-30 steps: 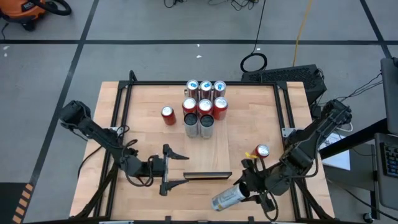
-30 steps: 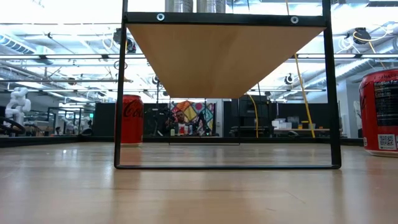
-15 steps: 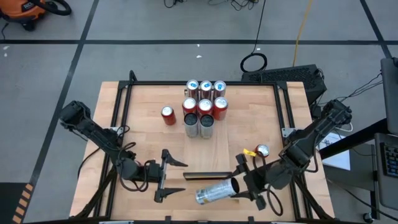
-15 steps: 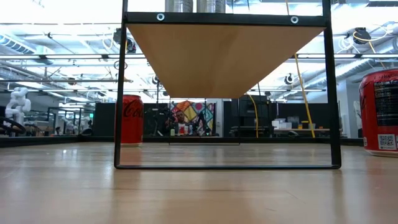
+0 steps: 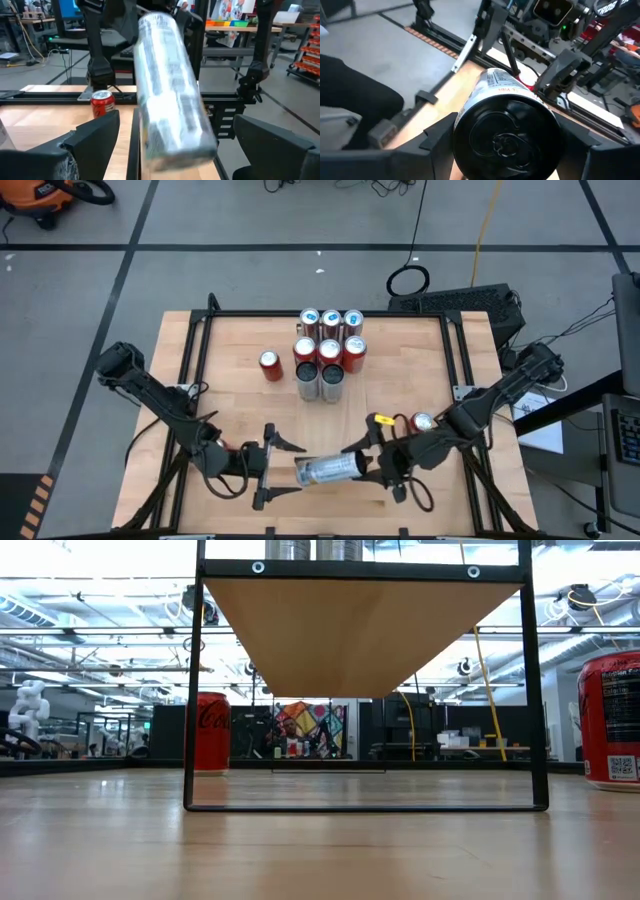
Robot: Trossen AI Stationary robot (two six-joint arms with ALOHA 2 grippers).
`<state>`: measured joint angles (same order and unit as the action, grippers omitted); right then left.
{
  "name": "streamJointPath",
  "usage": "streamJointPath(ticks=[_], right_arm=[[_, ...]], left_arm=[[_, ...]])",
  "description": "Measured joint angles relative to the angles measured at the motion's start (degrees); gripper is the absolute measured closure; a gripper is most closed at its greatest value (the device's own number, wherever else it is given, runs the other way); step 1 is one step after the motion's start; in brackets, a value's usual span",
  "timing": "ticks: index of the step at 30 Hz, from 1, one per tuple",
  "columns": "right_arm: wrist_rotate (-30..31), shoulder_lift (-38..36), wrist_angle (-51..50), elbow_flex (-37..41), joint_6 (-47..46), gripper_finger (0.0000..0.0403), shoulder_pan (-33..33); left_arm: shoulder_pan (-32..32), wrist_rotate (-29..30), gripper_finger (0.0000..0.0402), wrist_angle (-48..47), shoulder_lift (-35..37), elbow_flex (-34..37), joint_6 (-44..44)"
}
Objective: Place canned beverage on shelf
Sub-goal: Put the white yellow soda can on the shelf aligned with the other white yellow soda can
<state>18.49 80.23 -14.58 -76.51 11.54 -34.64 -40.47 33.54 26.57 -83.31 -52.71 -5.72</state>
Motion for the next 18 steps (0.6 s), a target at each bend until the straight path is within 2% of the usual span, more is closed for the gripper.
streamJointPath(ticks=[6,12,18], right_arm=[[2.6,2.0,0.3,0.0,5.0,0.0173,1.4],[2.5,2.5,3.6,0.0,10.2,0.0173,2.0],[2.5,2.5,4.8,0.0,17.4,0.0172,2.1]], left_arm=[[0.4,0.3,0.0008,-0.6,0.0,0.0,-1.4],[1.6,4.4,0.0008,-3.7,0.0,0.0,-1.5],[2.8,4.0,0.0008,-6.0,0.0,0.0,-3.0]])
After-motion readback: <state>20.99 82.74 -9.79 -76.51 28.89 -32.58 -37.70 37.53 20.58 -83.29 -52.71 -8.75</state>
